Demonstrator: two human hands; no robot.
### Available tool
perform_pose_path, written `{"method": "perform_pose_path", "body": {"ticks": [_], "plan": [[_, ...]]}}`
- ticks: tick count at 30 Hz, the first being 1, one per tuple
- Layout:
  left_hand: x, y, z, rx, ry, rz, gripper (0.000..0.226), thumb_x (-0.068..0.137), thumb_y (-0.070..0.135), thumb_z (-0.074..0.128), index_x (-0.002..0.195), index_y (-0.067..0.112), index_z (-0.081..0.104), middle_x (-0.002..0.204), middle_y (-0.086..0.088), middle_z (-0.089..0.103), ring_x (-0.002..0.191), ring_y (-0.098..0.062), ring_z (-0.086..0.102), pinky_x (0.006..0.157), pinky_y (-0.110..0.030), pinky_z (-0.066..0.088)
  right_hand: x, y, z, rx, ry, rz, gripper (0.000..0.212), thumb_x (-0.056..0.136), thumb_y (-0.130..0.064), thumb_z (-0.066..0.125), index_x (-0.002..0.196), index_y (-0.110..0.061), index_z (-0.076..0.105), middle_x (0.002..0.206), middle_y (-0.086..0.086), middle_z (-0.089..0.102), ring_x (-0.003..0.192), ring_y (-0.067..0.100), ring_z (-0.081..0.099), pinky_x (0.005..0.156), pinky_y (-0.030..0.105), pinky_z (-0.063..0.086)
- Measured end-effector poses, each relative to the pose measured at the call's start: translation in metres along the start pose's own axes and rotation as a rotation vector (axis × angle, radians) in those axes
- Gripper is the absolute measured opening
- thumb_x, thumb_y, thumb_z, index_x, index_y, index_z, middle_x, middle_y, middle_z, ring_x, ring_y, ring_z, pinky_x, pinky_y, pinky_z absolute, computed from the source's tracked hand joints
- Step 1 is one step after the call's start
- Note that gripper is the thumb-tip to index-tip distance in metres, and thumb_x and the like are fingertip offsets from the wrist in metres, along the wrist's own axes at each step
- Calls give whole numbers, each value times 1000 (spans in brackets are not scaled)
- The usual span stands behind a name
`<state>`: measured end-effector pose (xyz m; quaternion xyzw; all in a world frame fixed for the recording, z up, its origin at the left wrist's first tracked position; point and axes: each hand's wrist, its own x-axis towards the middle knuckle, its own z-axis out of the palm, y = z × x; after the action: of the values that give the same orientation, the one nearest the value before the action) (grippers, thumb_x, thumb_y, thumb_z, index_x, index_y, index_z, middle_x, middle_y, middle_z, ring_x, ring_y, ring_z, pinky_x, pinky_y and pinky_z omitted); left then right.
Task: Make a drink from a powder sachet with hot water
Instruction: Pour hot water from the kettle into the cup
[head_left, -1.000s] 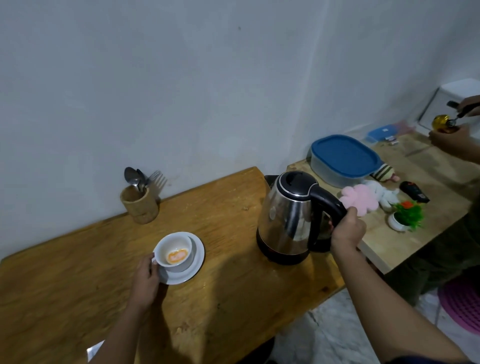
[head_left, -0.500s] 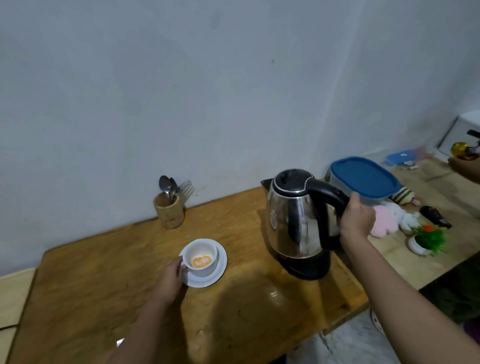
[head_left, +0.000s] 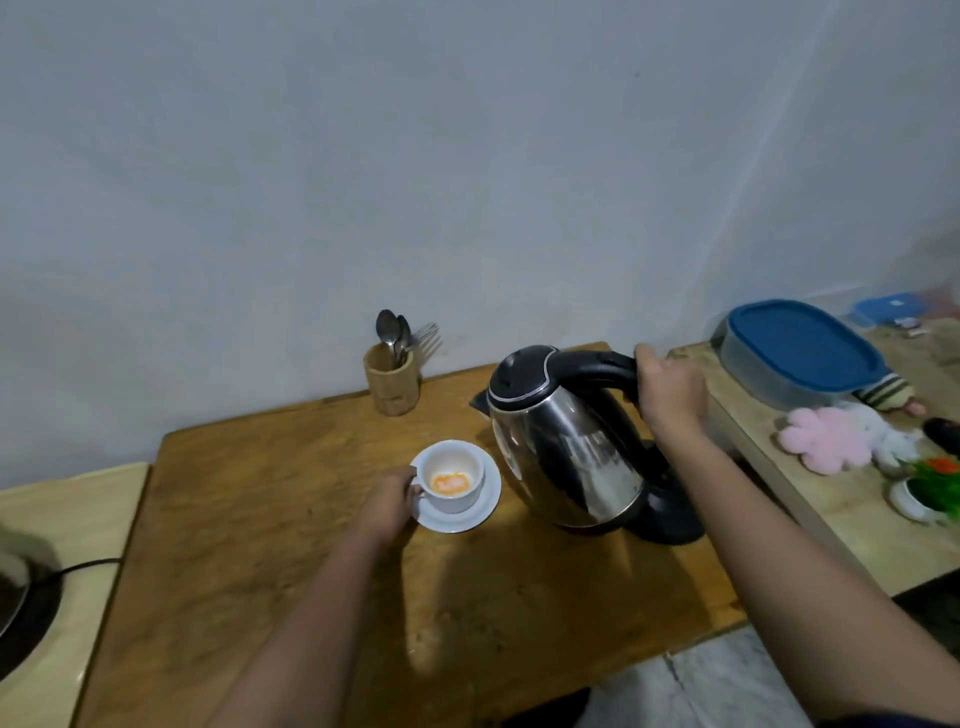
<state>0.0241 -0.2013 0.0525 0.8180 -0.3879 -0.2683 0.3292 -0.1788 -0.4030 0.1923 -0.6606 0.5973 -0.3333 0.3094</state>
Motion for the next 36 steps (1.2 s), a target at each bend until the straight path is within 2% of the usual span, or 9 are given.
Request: {"method": "perform_pose_path", "body": {"ticks": [3,5,8,13,17,21,25,36], "plan": [[4,-3,-2,56,-41,-6,20,91,7,48,104,5,63,95,-3,56,89,-18,51,73,-26,35,-2,-4,13,-105,-98,-31,47,80,-43,39,51,-9,52,59,13,51,68,30,51,59,31,30],[6,-4,-3,77,-59,-28,16,91,9,47,99,13,60,95,-4,56,88,-18,51,72,-27,36,-5,-8,18,-135,-118,-44,48,82,-41,44,51,-7,56,54,10,49,61,30,48,54,32,30],[8,-5,-3,86,-61,-84,23,92,13,46,111,11,59,105,-9,61,90,-20,53,76,-29,39,-10,-15,23,-151,-118,-92,46,77,-41,44,51,-5,56,48,5,43,50,25,41,46,27,29],[8,-3,-3,100,-56,-108,28,93,11,45,118,8,57,117,-15,61,93,-19,51,78,-29,39,-12,-27,32,-208,-124,-187,46,82,-33,48,42,-13,38,44,2,36,45,23,36,46,28,25],[9,-3,-3,98,-59,-106,30,93,10,44,120,9,58,119,-14,61,93,-16,50,78,-28,37,-11,-34,37,-266,-171,-254,42,80,-34,47,45,-11,40,44,2,35,44,22,35,46,27,24],[10,-2,-6,109,-70,-125,34,93,12,45,126,10,54,127,-13,58,105,-22,53,83,-28,39,-13,-39,43,-315,-214,-325,42,80,-32,46,44,-12,36,42,0,32,42,21,32,46,25,24],[9,-2,-6,112,-70,-120,33,93,11,45,124,10,55,127,-15,58,101,-21,52,83,-29,39,-15,-42,48,-365,-231,-395,44,81,-32,46,43,-13,34,42,-2,30,41,19,29,45,23,22],[9,3,-3,117,-44,-166,34,93,10,46,126,10,54,130,-14,56,115,-27,52,94,-33,41,-10,-42,47,-396,-250,-447,43,81,-31,46,44,-12,37,42,-2,30,41,19,30,46,23,24]]}}
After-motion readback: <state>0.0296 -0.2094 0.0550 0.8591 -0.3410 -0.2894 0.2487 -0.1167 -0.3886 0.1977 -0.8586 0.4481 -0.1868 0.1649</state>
